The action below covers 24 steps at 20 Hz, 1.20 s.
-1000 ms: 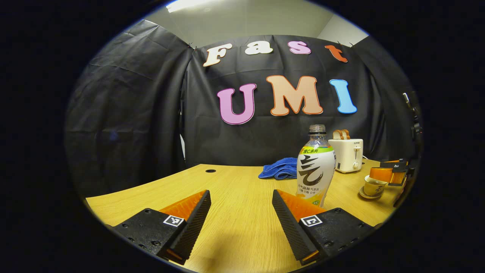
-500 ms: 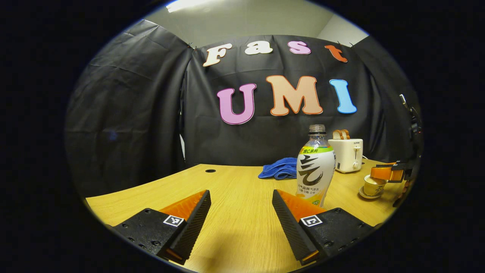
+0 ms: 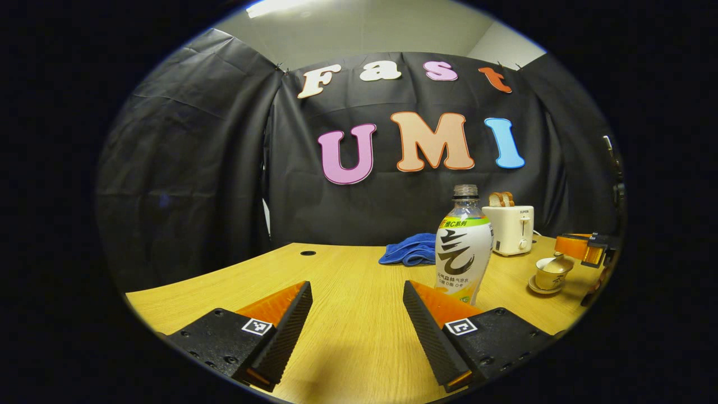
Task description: Open the teacup lid with one hand, grasp the water bottle and pour water into the teacup with the other hand; after pouring, place the water bottle on the coaster and then close the teacup lid.
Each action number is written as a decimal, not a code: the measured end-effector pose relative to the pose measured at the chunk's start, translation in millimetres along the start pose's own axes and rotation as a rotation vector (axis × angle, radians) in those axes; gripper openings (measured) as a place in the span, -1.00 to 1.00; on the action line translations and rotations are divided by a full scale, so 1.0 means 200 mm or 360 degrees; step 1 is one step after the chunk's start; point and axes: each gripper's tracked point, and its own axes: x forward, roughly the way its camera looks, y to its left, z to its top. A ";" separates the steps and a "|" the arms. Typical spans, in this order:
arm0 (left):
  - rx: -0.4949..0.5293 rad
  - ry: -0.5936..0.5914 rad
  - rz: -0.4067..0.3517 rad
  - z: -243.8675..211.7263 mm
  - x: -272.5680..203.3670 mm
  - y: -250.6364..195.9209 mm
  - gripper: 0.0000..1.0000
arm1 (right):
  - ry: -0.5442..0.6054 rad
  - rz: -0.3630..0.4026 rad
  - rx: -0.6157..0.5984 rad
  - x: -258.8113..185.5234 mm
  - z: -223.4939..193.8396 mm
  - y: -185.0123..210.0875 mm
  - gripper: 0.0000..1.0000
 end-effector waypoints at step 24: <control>0.0000 -0.0003 -0.0008 -0.01 0.01 0.00 0.91 | 0.0109 0.0014 -0.0053 0.00 -0.05 0.01 -0.24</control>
